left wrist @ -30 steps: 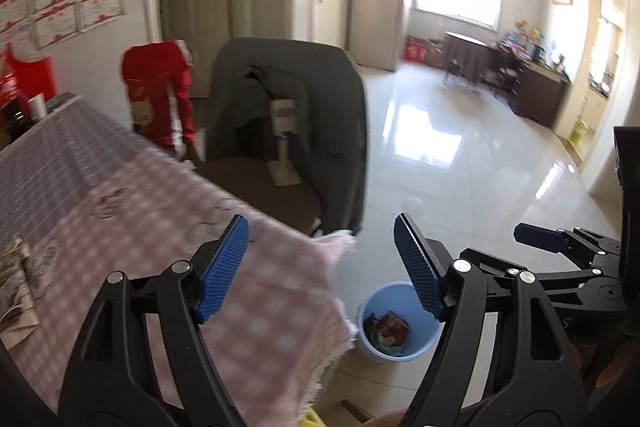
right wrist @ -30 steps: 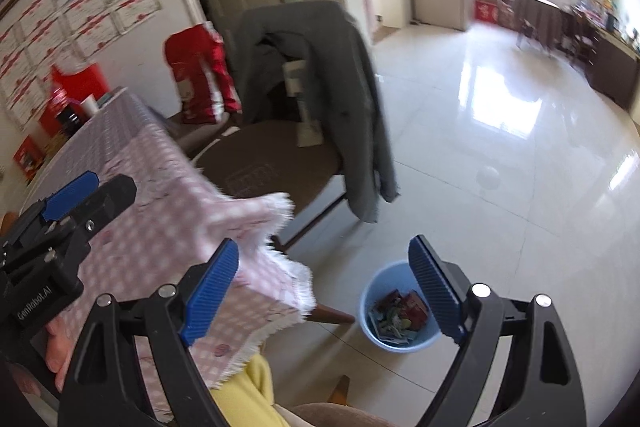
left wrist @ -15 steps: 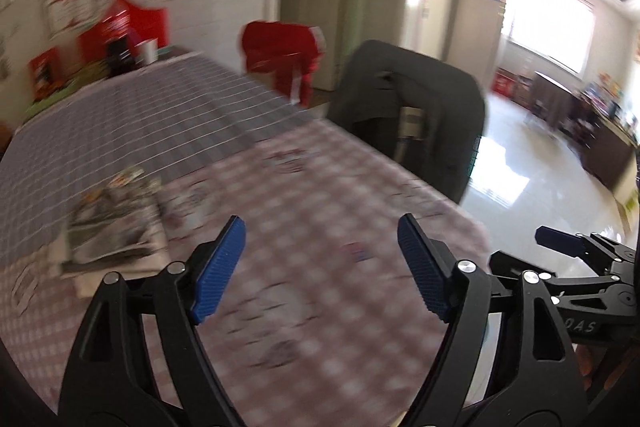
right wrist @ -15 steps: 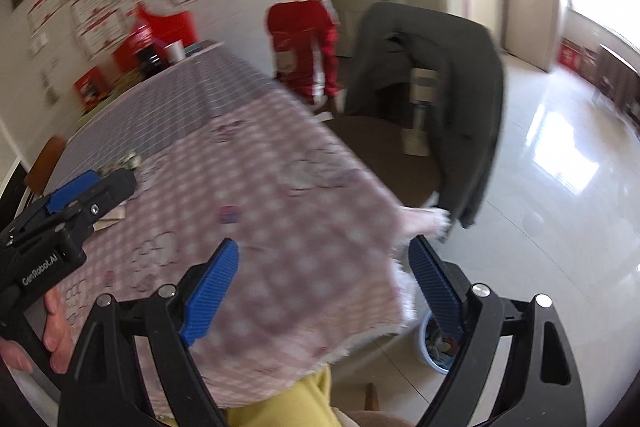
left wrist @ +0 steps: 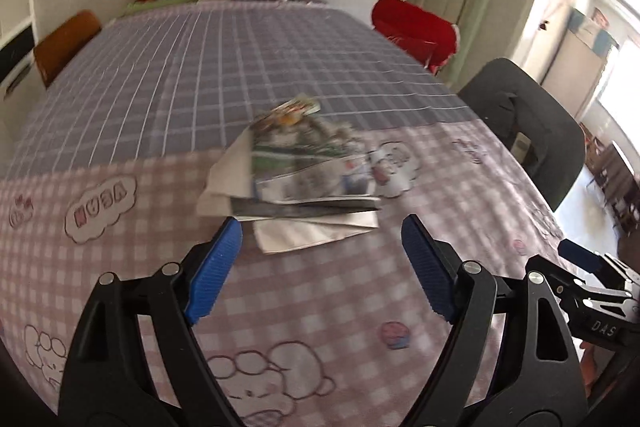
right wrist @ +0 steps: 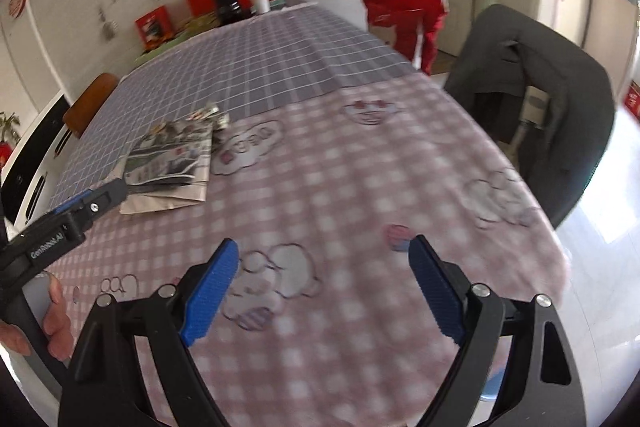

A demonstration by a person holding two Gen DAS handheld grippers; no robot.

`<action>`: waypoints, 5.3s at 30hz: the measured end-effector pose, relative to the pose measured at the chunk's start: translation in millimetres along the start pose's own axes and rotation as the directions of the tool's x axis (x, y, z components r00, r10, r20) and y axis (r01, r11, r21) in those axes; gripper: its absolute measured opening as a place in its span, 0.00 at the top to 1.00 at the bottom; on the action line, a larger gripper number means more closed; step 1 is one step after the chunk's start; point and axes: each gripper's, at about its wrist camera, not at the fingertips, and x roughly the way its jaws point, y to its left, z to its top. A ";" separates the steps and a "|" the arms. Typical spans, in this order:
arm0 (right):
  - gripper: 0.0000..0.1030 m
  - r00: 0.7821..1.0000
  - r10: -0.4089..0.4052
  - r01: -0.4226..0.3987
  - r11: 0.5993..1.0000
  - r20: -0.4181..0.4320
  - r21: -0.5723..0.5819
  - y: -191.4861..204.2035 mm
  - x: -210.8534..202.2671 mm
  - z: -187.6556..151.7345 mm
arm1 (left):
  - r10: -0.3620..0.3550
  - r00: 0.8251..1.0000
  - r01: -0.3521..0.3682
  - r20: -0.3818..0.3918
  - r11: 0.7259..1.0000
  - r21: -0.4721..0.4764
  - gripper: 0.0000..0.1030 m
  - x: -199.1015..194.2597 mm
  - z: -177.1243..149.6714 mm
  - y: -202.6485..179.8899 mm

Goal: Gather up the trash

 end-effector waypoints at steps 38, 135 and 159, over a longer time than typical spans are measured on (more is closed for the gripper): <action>0.17 0.994 0.038 -0.037 0.999 -0.105 0.014 20.3 69.1 22.2 | -0.046 0.994 0.019 -0.098 0.966 -0.258 0.40 69.7 26.2 74.0; 0.84 0.981 0.153 -0.170 0.975 -0.121 -0.143 70.4 154.1 81.9 | -0.055 0.963 0.078 -0.265 0.994 0.076 0.99 125.9 85.8 64.8; 0.88 0.983 0.157 -0.164 0.983 -0.091 -0.079 29.2 113.9 67.7 | 0.035 0.989 -0.007 -0.145 0.982 0.190 0.76 121.7 97.4 18.1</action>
